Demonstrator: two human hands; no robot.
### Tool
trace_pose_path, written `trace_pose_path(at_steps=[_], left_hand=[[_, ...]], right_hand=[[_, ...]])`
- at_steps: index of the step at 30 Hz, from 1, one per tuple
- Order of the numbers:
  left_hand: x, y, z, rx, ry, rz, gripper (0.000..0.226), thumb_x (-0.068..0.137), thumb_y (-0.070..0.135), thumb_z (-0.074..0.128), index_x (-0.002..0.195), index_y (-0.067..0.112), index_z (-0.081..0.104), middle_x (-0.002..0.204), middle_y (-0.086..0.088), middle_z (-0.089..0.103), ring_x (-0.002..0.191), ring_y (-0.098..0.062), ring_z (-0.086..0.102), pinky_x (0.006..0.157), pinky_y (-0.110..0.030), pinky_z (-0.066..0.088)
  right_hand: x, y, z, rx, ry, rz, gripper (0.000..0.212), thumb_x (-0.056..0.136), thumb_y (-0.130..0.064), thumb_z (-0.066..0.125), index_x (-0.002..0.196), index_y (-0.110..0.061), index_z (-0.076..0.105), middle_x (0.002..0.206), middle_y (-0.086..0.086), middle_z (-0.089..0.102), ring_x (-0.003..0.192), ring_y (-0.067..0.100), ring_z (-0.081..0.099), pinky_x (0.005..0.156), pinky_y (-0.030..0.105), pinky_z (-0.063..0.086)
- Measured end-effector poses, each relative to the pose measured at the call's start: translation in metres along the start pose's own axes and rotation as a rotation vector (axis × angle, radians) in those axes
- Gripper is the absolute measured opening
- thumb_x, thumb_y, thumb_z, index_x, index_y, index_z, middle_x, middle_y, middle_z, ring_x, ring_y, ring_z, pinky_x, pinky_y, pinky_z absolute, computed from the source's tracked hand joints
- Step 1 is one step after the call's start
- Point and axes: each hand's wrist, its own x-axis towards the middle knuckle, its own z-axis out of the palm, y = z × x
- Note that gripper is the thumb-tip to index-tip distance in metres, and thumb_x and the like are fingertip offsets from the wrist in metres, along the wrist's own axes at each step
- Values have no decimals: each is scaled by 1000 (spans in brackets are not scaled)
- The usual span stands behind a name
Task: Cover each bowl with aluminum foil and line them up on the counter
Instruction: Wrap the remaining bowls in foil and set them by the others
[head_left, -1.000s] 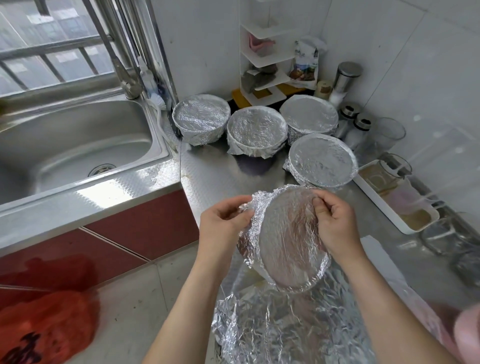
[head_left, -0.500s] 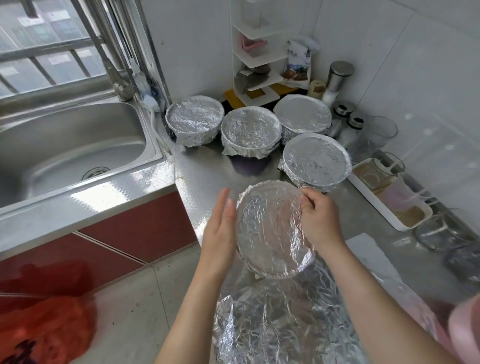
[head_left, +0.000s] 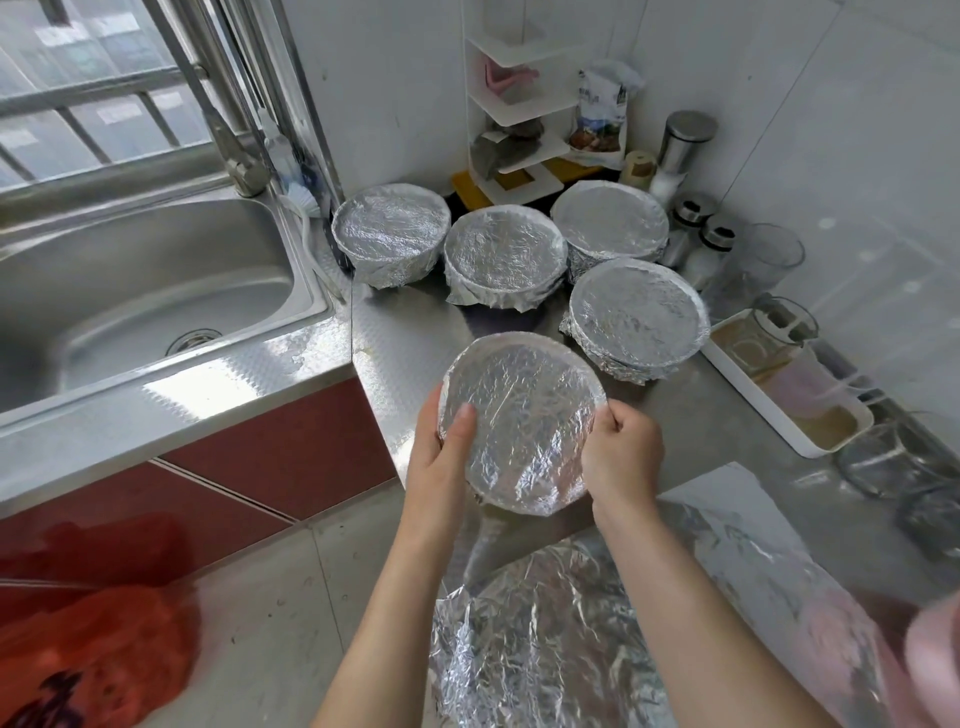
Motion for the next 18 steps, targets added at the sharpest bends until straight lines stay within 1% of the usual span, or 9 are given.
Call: trace_pose_path(at_steps=[4, 5, 7, 8, 11, 13, 15, 16, 18], left_hand=[[5, -3, 2, -54, 98, -23, 33, 98, 36, 50, 131, 35, 51, 121, 21, 59, 103, 15, 57, 75, -1, 43], [9, -4, 0, -67, 131, -50, 32, 99, 36, 50, 130, 30, 55, 122, 16, 62, 107, 9, 58, 82, -8, 46], [18, -6, -5, -98, 179, -162, 41, 95, 39, 52, 128, 16, 60, 127, -1, 64, 118, -15, 59, 102, -36, 47], [22, -8, -10, -130, 177, -224, 44, 91, 41, 54, 124, 12, 62, 124, -6, 65, 116, -24, 60, 103, -45, 45], [32, -14, -18, -144, 167, -327, 33, 94, 33, 52, 107, 6, 66, 102, -13, 69, 91, -26, 65, 84, -41, 48], [36, -16, -21, -127, 184, -326, 28, 93, 30, 52, 100, 7, 67, 103, -19, 69, 87, -26, 65, 83, -42, 49], [38, -18, -23, -104, 181, -292, 29, 90, 32, 55, 103, 10, 70, 111, -16, 70, 94, -23, 66, 90, -41, 48], [36, -18, -25, -99, 166, -267, 33, 88, 35, 57, 110, 14, 70, 116, -10, 69, 103, -19, 65, 97, -41, 47], [31, -17, -29, -79, 168, -199, 45, 88, 35, 62, 129, 20, 61, 131, 3, 62, 119, -11, 56, 105, -33, 39]], right_hand=[[-13, -4, 0, -16, 6, -18, 36, 87, -3, 39, 56, -16, 23, 50, 1, 26, 56, 19, 23, 54, 34, 22], [-17, -6, -2, -30, -10, -24, 37, 87, -3, 39, 55, -15, 25, 49, 0, 26, 54, 18, 23, 53, 33, 22], [-27, -8, -3, -47, -47, -17, 38, 89, -5, 42, 55, -14, 27, 48, -2, 26, 50, 16, 22, 51, 29, 20], [-30, -6, -3, -48, -61, -5, 39, 90, -6, 43, 55, -14, 28, 47, -3, 26, 49, 14, 21, 50, 29, 19], [-32, 5, -1, -22, -124, 46, 42, 91, -8, 47, 54, -16, 29, 43, -9, 24, 46, 10, 20, 48, 27, 17], [-32, 12, 0, 5, -172, 67, 43, 92, -12, 50, 53, -17, 32, 39, -9, 27, 44, 8, 21, 49, 28, 19], [-30, 11, -3, 19, -198, 72, 36, 93, -22, 55, 59, -17, 44, 45, -12, 38, 46, 7, 31, 51, 29, 26], [-27, 9, -6, 24, -194, 78, 28, 93, -28, 56, 67, -18, 53, 55, -13, 49, 53, 6, 42, 55, 28, 32], [-12, 8, -9, 123, -194, 112, 15, 94, -35, 56, 91, -21, 60, 88, -8, 64, 79, 4, 57, 70, 26, 43]])
